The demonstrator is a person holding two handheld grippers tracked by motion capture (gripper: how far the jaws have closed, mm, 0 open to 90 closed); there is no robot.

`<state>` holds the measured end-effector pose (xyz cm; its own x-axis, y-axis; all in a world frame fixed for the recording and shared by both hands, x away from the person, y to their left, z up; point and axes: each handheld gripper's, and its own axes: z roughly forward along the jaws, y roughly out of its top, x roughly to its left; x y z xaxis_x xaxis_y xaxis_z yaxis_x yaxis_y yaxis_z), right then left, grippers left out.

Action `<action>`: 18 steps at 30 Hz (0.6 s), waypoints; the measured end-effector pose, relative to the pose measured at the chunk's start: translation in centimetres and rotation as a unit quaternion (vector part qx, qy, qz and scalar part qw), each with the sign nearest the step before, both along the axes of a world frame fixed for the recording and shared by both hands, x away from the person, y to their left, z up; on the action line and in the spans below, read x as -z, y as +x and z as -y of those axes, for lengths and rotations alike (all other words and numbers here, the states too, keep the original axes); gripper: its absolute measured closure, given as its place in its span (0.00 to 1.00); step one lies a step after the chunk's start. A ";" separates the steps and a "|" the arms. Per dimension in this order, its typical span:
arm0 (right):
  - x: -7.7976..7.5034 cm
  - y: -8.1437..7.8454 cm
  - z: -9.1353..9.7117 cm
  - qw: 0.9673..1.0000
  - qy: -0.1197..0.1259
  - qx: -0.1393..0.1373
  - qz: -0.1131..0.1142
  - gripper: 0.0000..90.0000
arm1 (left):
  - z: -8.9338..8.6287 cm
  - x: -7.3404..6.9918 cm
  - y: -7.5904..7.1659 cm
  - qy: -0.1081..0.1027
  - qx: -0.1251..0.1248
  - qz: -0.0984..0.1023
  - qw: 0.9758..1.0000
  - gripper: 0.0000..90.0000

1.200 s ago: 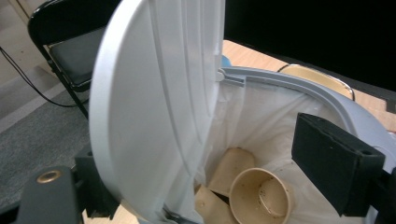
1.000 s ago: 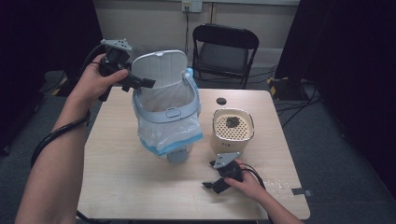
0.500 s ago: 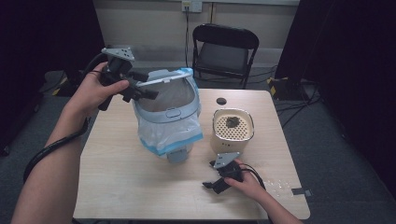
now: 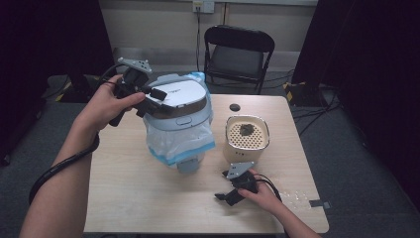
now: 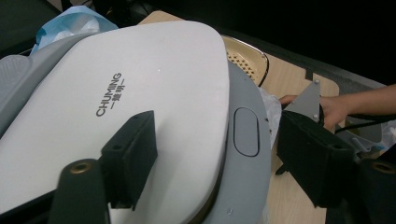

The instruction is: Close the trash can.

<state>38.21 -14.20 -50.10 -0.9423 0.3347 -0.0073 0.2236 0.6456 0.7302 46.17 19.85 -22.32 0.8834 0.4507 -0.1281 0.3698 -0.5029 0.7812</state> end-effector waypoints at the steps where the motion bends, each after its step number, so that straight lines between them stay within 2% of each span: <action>1: 0.0 0.0 0.0 1.000 0.000 0.001 -0.001 0.13 | 0.0 0.1 0.1 0.001 -0.004 -0.002 1.000 0.37; 9: 0.0 0.0 0.0 1.000 0.000 0.000 -0.001 0.13 | 0.2 1.8 1.1 0.006 -0.042 -0.016 0.999 0.54; 11: 0.0 0.0 0.0 1.000 0.000 0.000 -0.001 0.13 | 0.2 1.9 1.2 -0.002 -0.046 -0.015 0.999 0.54; 18: 0.0 0.1 -0.2 1.000 -0.004 -0.005 -0.003 0.10 | 0.5 2.0 1.3 0.004 -0.060 0.002 0.998 0.59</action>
